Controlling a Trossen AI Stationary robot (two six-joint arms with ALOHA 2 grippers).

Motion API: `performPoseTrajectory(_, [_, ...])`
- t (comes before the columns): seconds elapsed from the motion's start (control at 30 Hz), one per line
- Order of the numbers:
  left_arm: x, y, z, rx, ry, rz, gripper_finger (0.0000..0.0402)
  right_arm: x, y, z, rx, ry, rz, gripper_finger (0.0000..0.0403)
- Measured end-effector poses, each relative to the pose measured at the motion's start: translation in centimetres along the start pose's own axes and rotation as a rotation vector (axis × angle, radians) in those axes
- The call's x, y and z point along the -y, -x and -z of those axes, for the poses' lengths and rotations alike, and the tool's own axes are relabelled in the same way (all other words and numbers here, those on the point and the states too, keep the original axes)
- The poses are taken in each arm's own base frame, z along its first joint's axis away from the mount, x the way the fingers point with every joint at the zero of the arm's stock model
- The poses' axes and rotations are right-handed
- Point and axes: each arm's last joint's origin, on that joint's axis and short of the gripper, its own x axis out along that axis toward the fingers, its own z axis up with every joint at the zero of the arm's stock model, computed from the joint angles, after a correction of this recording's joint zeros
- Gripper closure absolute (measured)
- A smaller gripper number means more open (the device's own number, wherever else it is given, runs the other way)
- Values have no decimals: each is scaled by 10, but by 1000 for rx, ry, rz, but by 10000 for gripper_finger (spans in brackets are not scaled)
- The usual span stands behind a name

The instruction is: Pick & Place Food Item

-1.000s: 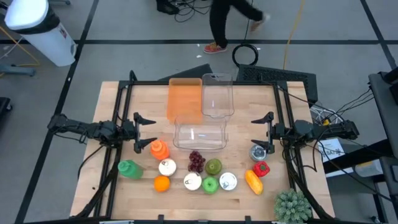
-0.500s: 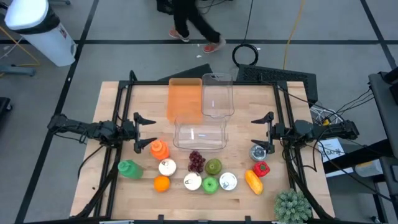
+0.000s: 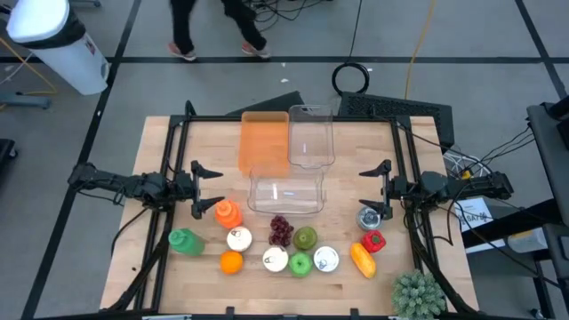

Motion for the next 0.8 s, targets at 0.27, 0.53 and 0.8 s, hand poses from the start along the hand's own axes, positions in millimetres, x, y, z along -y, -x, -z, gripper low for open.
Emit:
performPoseTrajectory(0.27, [0, 0, 0, 0, 0, 0, 9, 1, 0, -5, 51, -414, -4, 12])
performPoseTrajectory(0.53, [0, 0, 0, 0, 0, 0, 9, 2, 2, -17, 179, -612, -32, 12])
performPoseTrajectory(0.8, [0, 0, 0, 0, 0, 0, 9, 8, 3, -22, 270, -615, 155, 12])
